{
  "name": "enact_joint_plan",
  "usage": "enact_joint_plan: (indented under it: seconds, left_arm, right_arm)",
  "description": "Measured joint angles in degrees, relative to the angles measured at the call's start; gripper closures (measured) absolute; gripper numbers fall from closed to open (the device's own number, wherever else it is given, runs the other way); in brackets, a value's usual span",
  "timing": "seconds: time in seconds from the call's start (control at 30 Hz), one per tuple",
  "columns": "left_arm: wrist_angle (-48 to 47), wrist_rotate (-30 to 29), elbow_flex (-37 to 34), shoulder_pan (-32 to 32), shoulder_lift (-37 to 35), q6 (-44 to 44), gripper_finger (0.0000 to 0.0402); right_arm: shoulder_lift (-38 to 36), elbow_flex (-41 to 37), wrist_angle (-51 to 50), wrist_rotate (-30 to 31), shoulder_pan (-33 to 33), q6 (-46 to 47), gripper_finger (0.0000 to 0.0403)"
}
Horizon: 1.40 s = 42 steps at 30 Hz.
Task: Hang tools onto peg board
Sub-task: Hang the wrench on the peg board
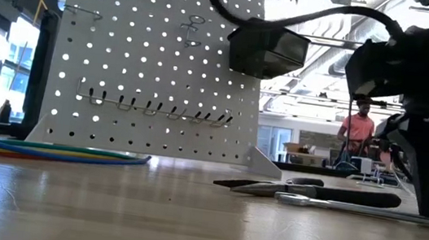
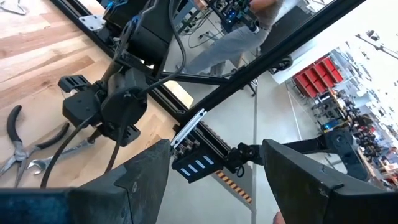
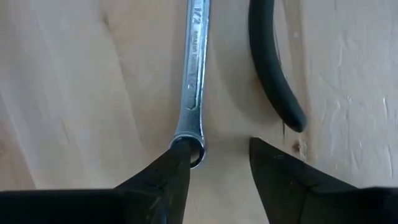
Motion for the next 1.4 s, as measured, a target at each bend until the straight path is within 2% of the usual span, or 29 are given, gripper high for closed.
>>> enact_joint_plan:
  seconds: [0.2, 0.27, 0.37, 0.4, 0.53, 0.67, 0.97, 1.07, 1.2, 1.3, 1.4]
  left_arm:
    - [-0.17, 0.03, 0.00, -0.01, 0.02, 0.85, 0.0154]
    - [-0.04, -0.01, 0.00, 0.01, 0.01, 1.32, 0.0154]
    - [0.14, 0.10, 0.00, 0.25, 0.02, 1.14, 0.0154]
    - [0.50, 0.23, 0.00, 0.27, 0.02, 1.14, 0.0154]
    - [3.12, 0.64, 0.00, 0.25, -0.02, 2.47, 0.0154]
    - [8.56, 3.58, 0.01, 0.21, -0.02, 6.02, 0.0154]
    - [18.20, 6.18, 0.10, 1.96, -0.35, 18.83, 0.0154]
    - [16.48, 10.07, 0.11, 4.48, -0.14, 22.81, 0.0154]
    - [9.51, 18.02, 0.11, 9.65, 0.11, 22.25, 0.0154]
    - [4.23, 20.70, 0.11, 13.54, 0.09, 21.99, 0.0154]
    - [3.79, 22.29, 0.11, 16.49, 0.10, 20.23, 0.0154]
  right_arm:
    - [1.06, 0.07, -2.12, 1.85, 0.42, 1.32, 0.0252]
    - [1.27, 0.15, -3.88, 3.92, 0.48, 0.75, 0.0283]
    - [1.43, 0.24, -5.75, 4.48, 0.37, 0.69, 0.0370]
    - [1.43, 0.24, -5.76, 3.91, 0.36, 0.44, 0.0384]
    - [0.07, 0.88, -7.57, 3.31, 0.86, 2.25, 0.0396]
    - [-3.28, 2.95, -16.93, 3.94, 2.72, 2.22, 0.0400]
    - [-13.98, 15.89, -31.70, 10.70, 7.00, 1.55, 0.0402]
    - [-15.69, 21.57, -35.12, 11.64, 7.99, -0.40, 0.0403]
    - [-15.65, 29.06, -38.72, 9.66, 8.26, -5.80, 0.0403]
    - [-14.11, 33.35, -38.39, 9.15, 8.47, -8.99, 0.0403]
    - [-13.57, 38.20, -38.30, 12.82, 8.40, -8.39, 0.0403]
